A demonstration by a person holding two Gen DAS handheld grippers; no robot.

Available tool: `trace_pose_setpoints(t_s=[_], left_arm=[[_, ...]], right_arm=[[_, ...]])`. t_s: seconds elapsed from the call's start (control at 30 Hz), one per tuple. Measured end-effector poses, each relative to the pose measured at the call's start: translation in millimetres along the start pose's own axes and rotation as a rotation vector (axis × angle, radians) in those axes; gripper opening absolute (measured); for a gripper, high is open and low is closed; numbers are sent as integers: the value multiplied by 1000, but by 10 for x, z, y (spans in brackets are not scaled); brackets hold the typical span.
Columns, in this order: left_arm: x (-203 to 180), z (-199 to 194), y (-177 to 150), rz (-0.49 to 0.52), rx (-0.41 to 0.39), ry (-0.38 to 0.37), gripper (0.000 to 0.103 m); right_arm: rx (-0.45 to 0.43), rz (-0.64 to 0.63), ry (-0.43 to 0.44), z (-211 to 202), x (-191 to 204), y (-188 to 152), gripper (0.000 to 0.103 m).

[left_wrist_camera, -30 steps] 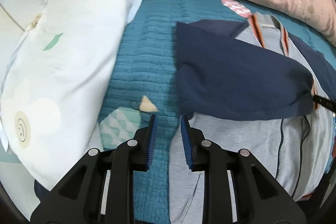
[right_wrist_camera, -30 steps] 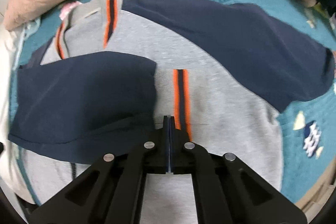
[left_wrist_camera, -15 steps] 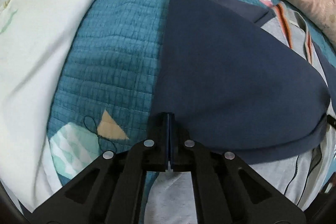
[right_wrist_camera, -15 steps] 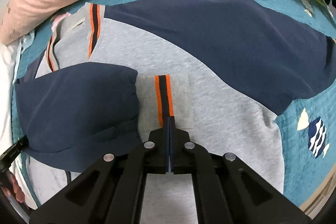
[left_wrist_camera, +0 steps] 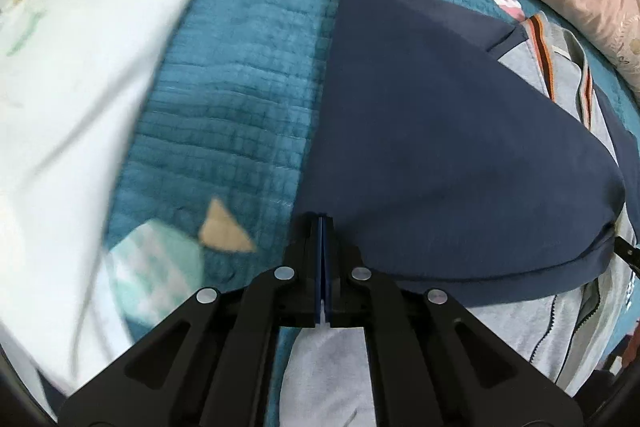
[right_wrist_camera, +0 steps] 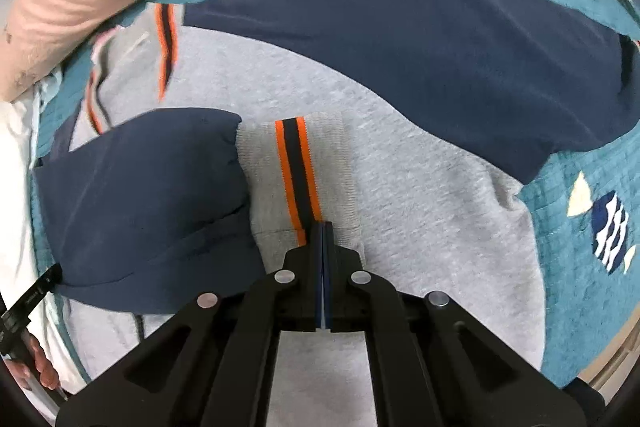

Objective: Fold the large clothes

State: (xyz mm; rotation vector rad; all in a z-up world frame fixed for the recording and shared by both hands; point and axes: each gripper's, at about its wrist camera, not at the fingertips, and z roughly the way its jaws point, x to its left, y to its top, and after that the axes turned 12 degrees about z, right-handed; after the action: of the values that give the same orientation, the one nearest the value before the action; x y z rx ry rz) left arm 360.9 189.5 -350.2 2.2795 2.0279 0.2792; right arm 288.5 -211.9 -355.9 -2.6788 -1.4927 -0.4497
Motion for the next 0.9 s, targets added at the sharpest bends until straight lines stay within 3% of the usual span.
trace_pose_setpoints(t_s=[0.13,0.27,0.33,0.4,0.43,0.47,0.53,0.57,0.9], left_arm=[[-80,-284,-6,26,-14,-15,1],[-288,-565,-81,86,-37,52,2],[-423,-676,-197,95,-54,48,22],[-512,-803,-276,103,-95,51,66],[-575,-856,-290,105,-111,64,71],[-696,-919,-310,104,-116,93,73],[-825,-937,-337,108,-96,104,73],[-945,-974,-341,114,-95,69,73],[-1950,-1254,-382,229,-176,-22,80]], right_arm=[[9,54,121,-302,-163,-85,2],[-24,46,170,-589,-306,-155,5],[-36,26,174,-736,-381,-169,7],[-40,20,144,-830,-420,-190,35],[-52,30,131,-888,-438,-202,74],[-97,43,128,-993,-488,-209,86],[-148,26,139,-1146,-542,-203,86],[-151,20,136,-1205,-598,-180,86],[-234,155,116,-1612,-1519,72,89]])
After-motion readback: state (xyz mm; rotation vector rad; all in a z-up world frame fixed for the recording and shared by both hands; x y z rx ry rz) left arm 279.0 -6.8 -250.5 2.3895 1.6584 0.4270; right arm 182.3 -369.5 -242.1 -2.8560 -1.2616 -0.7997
